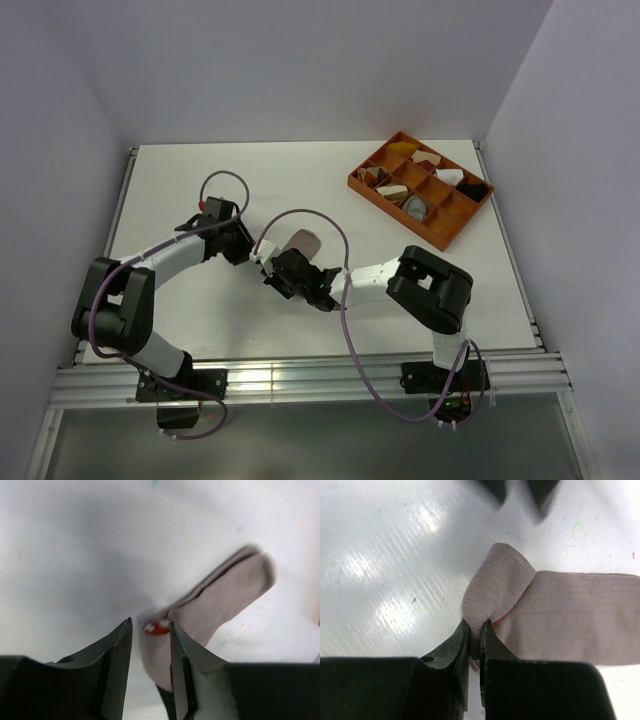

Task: Roll the socks
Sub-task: Roll the sock at the center of the board.

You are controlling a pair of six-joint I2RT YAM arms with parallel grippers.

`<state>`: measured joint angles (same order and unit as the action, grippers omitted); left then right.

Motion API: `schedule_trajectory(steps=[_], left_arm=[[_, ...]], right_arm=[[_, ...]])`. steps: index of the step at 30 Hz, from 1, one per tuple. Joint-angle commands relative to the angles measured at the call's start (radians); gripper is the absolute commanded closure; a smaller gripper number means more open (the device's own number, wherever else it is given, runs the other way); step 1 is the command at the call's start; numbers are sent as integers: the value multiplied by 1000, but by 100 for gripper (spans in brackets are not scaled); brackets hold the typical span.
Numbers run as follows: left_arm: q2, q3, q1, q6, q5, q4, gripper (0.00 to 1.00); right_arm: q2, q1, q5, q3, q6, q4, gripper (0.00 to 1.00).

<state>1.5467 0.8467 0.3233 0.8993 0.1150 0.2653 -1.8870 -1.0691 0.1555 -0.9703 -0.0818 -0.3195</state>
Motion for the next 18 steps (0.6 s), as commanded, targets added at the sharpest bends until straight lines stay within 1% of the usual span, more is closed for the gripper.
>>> schedule_trajectory(steps=[1,8,14,17,18], left_arm=[[42,106,-27,-82,78,-6,59],[177,153,-21,-134,241,-25,61],[240,176,17,-154,268,-12,63],[265,178,26,-149,264,-12,69],[276,178,29,-149,258,-11,73]], right_arm=[[48,-6,-25,35,-30,7,100],[55,-6,-25,39,-45,8,100],[51,-6,-22,32,-56,17,100],[54,-6,-22,25,-59,28,100],[55,-6,-24,25,-61,33,100]])
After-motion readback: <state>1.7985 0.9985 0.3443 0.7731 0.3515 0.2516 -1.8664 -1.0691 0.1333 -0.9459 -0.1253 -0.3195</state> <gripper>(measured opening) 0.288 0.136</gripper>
